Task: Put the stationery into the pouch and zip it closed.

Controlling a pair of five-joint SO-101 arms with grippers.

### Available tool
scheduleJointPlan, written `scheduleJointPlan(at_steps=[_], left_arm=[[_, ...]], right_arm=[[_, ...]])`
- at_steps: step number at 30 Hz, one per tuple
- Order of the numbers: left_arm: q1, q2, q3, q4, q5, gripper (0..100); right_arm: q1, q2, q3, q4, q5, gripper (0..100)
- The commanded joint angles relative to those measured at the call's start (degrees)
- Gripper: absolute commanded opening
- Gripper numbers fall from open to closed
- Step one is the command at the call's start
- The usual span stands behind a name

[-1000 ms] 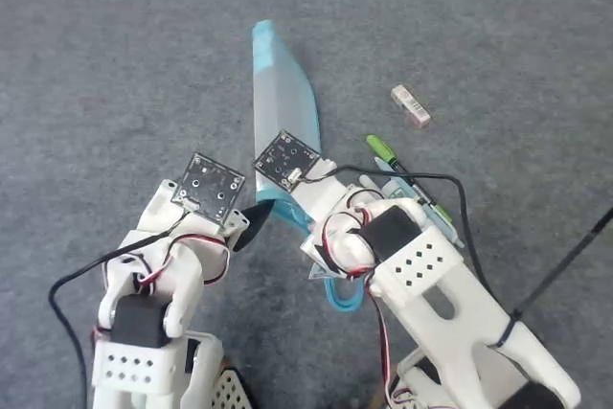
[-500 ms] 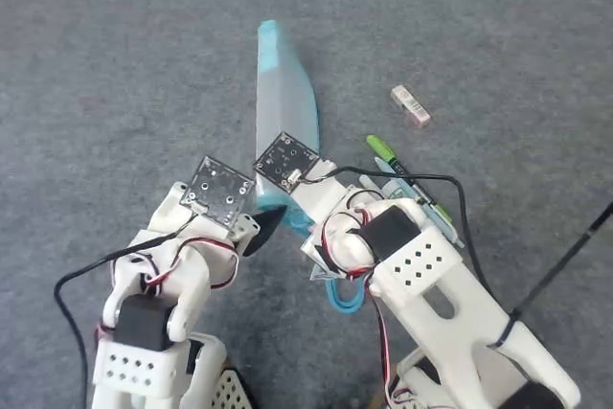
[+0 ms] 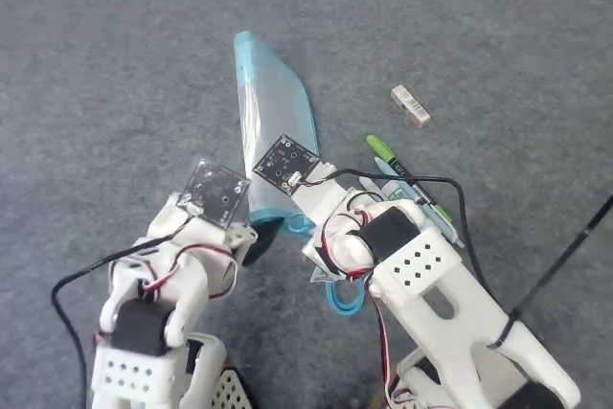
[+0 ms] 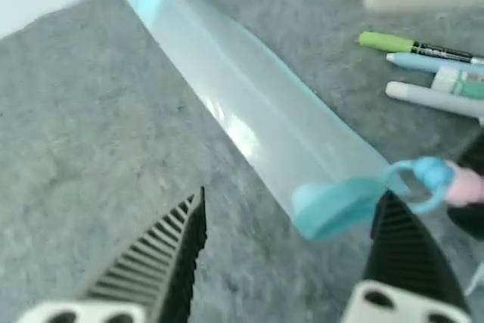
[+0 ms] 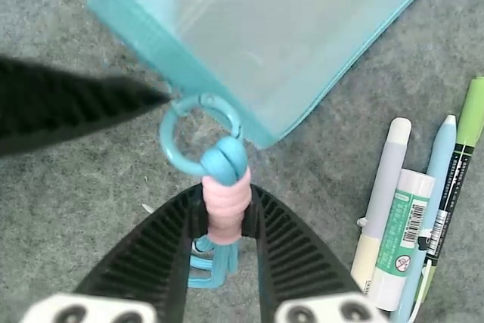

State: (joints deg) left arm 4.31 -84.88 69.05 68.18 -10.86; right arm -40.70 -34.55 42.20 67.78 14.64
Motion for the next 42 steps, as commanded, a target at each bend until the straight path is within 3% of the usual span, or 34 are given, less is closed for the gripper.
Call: scheduleJointPlan(at_steps=[1, 16, 27, 42], left_arm=[[-2.20, -4.66, -1.54, 0.88, 0.44, 33], [-2.46, -4.48, 0.13, 0.88, -0.09, 33], [-2.37, -4.40, 0.31, 0.79, -0.35, 33], [-2.29, -4.40, 5.67, -8.09, -2.46, 33]], right_arm=[[0.84, -0.13, -0.79, -1.01, 0.79, 0.7], [5.41, 0.31, -2.46, -1.89, 0.53, 0.6], [5.41, 10.33, -8.79, -0.84, 0.35, 0.7], [5.05, 7.96, -9.05, 0.84, 0.53, 0.7]])
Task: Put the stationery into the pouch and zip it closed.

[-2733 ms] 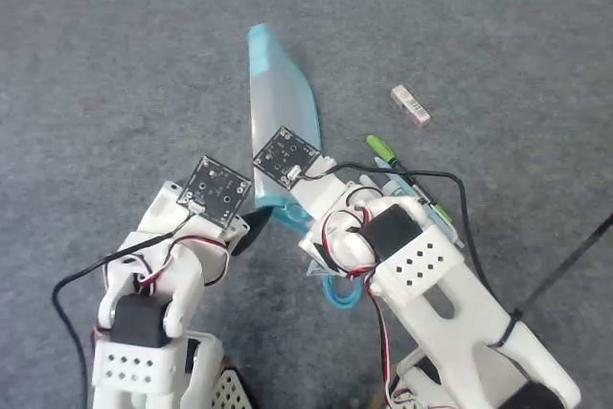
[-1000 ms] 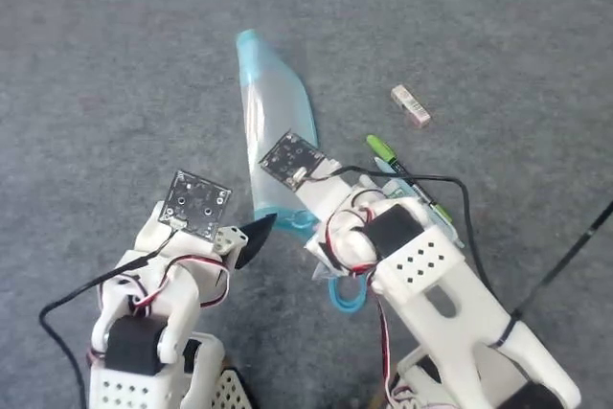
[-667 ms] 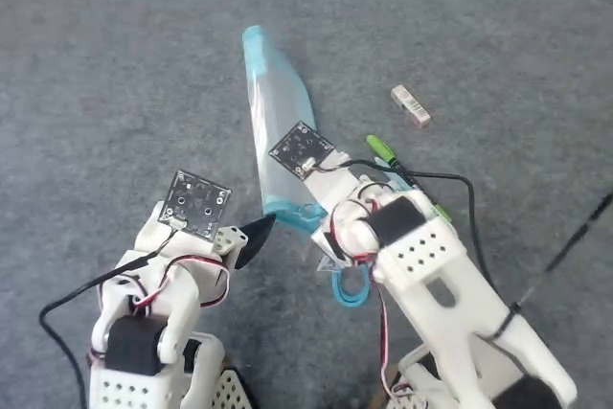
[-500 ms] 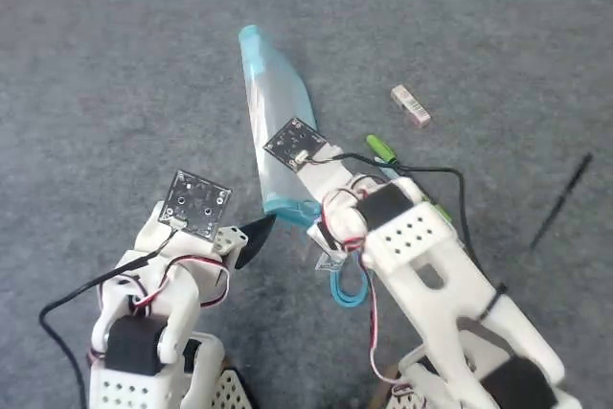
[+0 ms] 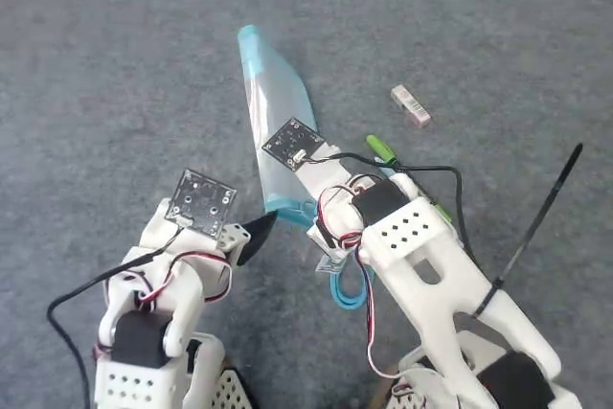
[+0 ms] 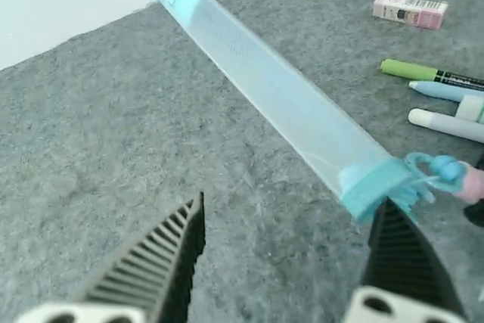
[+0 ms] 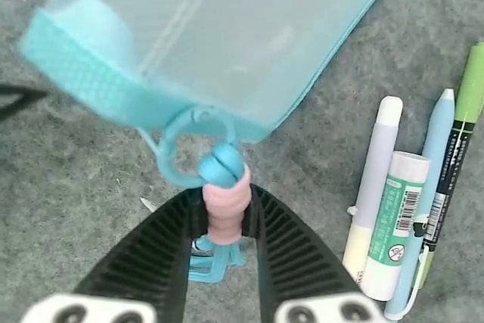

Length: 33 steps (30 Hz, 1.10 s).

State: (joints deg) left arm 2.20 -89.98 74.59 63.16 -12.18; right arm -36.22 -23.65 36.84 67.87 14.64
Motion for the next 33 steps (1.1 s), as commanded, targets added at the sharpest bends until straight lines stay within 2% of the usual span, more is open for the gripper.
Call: scheduleJointPlan(at_steps=[1, 11, 16, 25, 33], left_arm=[[-0.18, 0.70, 0.57, -3.87, -1.32, 33], [-0.26, 0.79, 1.10, -7.56, -1.32, 33], [-0.35, 0.79, 3.91, -11.60, -1.32, 29], [-0.09, 0.70, 4.35, -14.24, 0.44, 31], [4.66, 0.18, 10.95, -21.19, 0.88, 31]], right_arm=[[0.57, -3.03, -3.69, 0.75, 0.62, 0.7], [0.48, -3.03, -3.43, 0.75, 0.79, 0.7], [0.22, -3.03, -3.43, 0.75, 0.79, 0.7], [-3.82, -2.51, -3.34, 0.75, 0.62, 0.7], [-3.82, -2.42, -3.25, 0.66, 0.35, 0.7]])
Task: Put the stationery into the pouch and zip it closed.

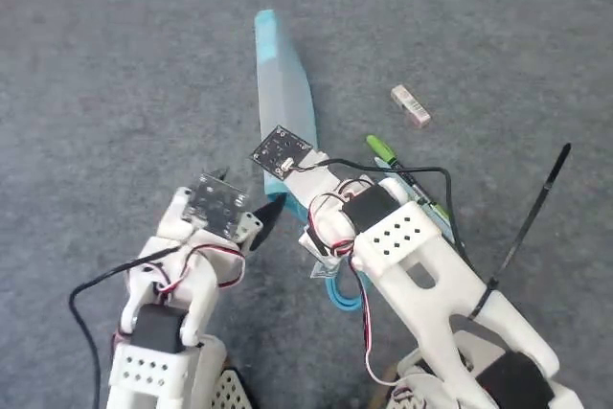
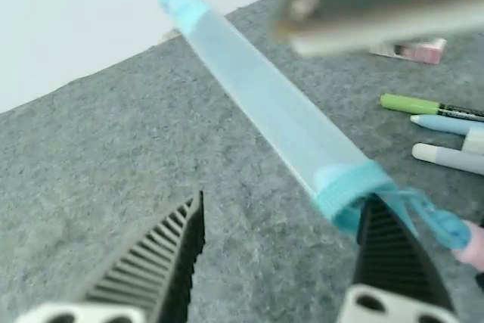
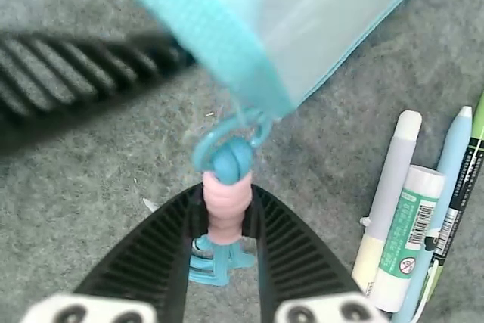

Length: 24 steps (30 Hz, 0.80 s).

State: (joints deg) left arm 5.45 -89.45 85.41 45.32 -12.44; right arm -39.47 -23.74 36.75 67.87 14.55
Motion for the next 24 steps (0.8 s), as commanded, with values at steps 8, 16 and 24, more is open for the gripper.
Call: scheduleJointPlan(at_steps=[8, 16, 24], left_arm=[[0.97, -0.44, -0.13, -4.13, 1.41, 31], [-3.60, -0.44, -8.48, 5.63, 1.14, 31], [-4.13, -0.44, -8.66, 4.22, 0.97, 31]], right_arm=[[-0.57, -2.33, -0.70, -1.19, 0.53, 0.7], [-0.57, -2.33, -0.44, -1.10, 0.53, 0.7], [-0.57, -2.33, -0.44, -1.01, 0.79, 0.7]])
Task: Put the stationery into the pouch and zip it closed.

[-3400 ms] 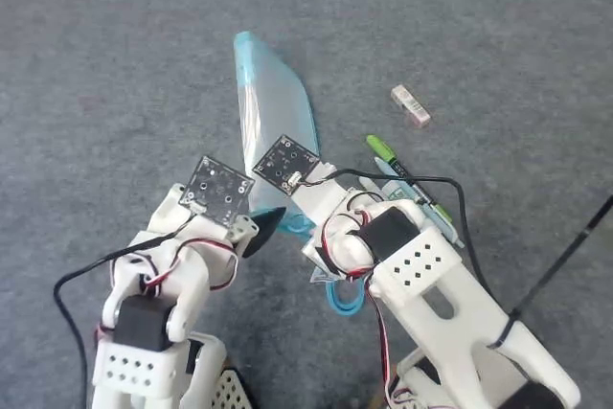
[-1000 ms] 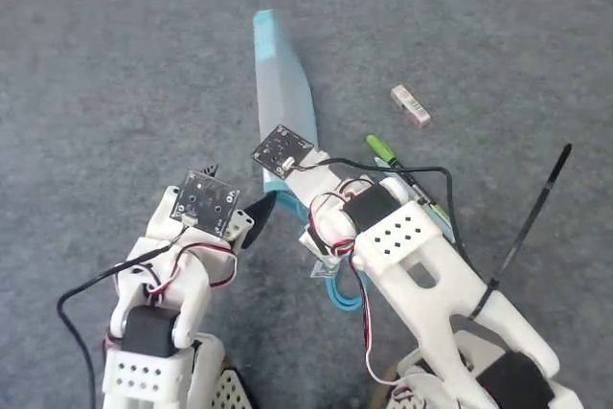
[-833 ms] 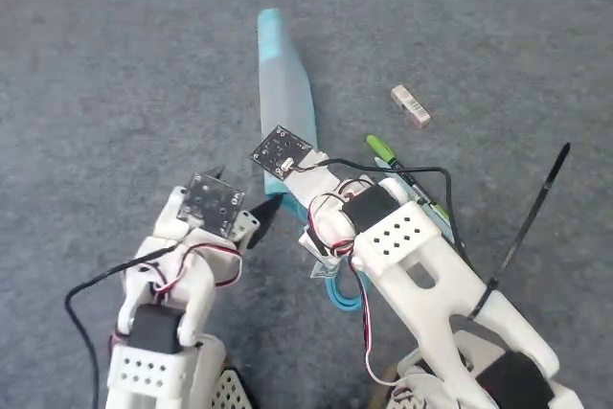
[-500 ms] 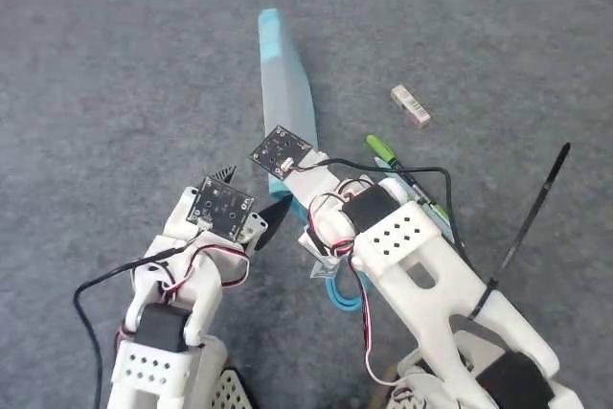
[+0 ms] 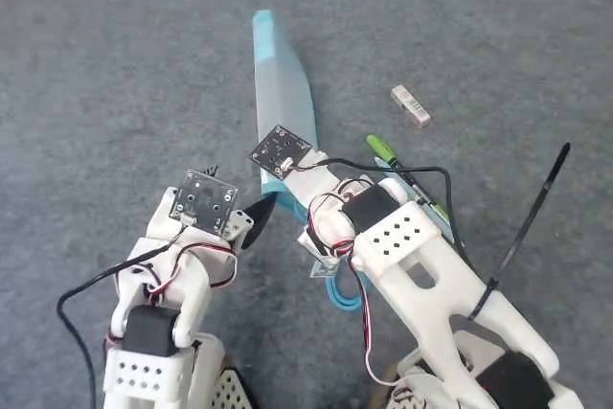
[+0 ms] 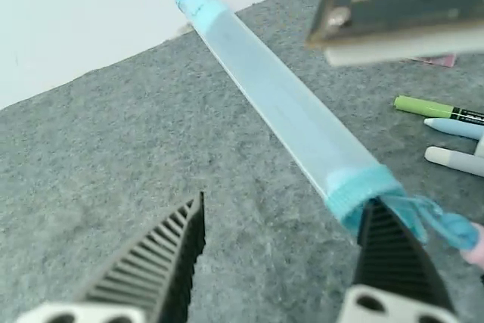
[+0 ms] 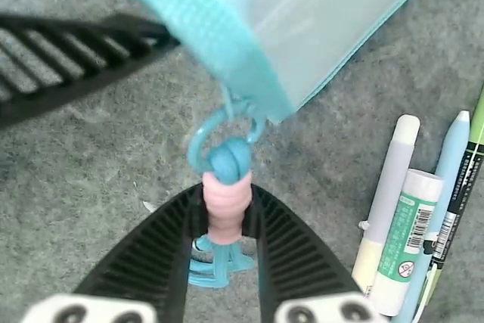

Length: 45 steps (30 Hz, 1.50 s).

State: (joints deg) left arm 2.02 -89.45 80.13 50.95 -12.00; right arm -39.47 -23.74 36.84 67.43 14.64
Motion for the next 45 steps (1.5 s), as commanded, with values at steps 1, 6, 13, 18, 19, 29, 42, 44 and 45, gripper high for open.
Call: scheduleJointPlan(at_steps=[1, 6, 13, 18, 19, 29, 42, 44, 45], left_arm=[[-0.70, -0.44, -3.47, -1.67, 0.53, 31], [-0.79, -0.44, -3.74, -1.76, 0.44, 31], [-0.26, -0.44, -1.63, -6.68, -0.70, 31], [-0.26, -0.35, 1.10, -9.93, -0.26, 27], [-0.18, -0.35, 1.45, -10.55, -0.26, 26], [4.57, -0.35, 3.38, -11.16, 0.26, 19], [-11.78, -0.09, 2.33, -10.99, 9.93, 12], [-10.90, -0.35, 2.42, -8.53, 9.93, 12], [-10.73, -0.35, 2.42, -7.65, 10.02, 12]], right_arm=[[-0.66, -2.33, -0.53, -0.57, 0.70, 0.7], [-3.38, -2.33, -0.44, -0.66, 0.53, 0.7], [-4.35, -2.33, -0.44, -0.75, 0.26, 0.7], [-4.53, -2.33, 0.44, -1.27, 0.35, 0.7], [-5.14, -2.33, 0.88, -1.63, 0.44, 0.7], [-9.54, -2.51, 2.99, -2.68, 0.70, 0.7], [-3.12, -2.77, 5.36, -2.59, 0.79, 0.8], [-1.36, -2.86, 5.36, -2.86, 0.79, 1.3], [-0.75, -2.95, 5.27, -2.95, 0.79, 2.8]])
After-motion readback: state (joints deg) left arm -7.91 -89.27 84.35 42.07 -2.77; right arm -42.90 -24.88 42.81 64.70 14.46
